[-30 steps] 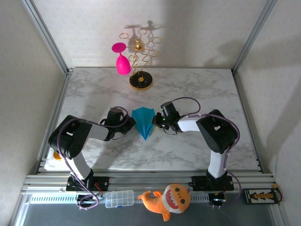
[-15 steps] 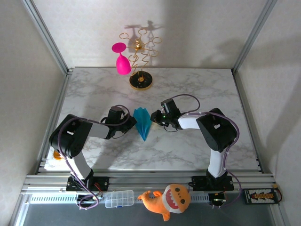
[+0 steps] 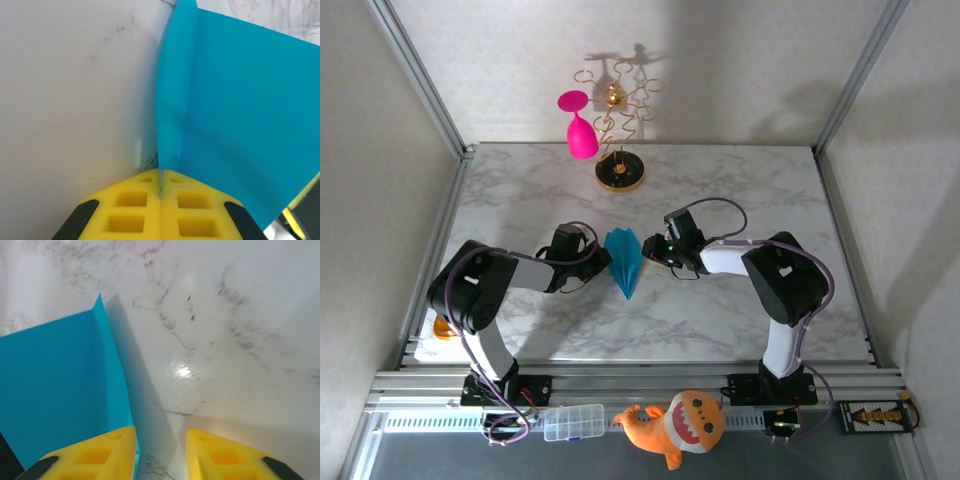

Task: Fold a paper plane with a square sheet of paper (pick it up from the middle)
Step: Turn over the paper plane at the top-center of the table, then move the paper plane to the top-center of the table.

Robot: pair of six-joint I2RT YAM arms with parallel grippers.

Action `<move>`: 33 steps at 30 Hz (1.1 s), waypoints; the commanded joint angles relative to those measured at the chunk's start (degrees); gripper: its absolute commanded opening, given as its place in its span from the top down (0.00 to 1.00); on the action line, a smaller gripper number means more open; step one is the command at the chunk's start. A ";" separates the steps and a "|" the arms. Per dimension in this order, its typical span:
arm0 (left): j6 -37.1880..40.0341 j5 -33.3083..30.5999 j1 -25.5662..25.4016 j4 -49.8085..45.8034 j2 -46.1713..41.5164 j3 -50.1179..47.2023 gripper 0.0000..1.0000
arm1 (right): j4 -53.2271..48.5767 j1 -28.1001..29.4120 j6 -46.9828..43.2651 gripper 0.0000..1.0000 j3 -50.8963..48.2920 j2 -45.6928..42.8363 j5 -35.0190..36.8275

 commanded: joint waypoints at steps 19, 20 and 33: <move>-0.31 2.44 0.27 -0.74 -1.84 1.42 0.92 | -13.12 10.82 -10.30 0.47 9.27 1.39 4.68; -0.48 2.68 0.28 -0.50 -1.79 1.42 0.92 | -13.12 10.92 -10.50 0.46 9.32 1.61 3.63; -1.36 4.98 1.40 1.48 -1.41 1.90 0.83 | -12.64 11.21 -11.94 0.39 8.11 0.98 -2.47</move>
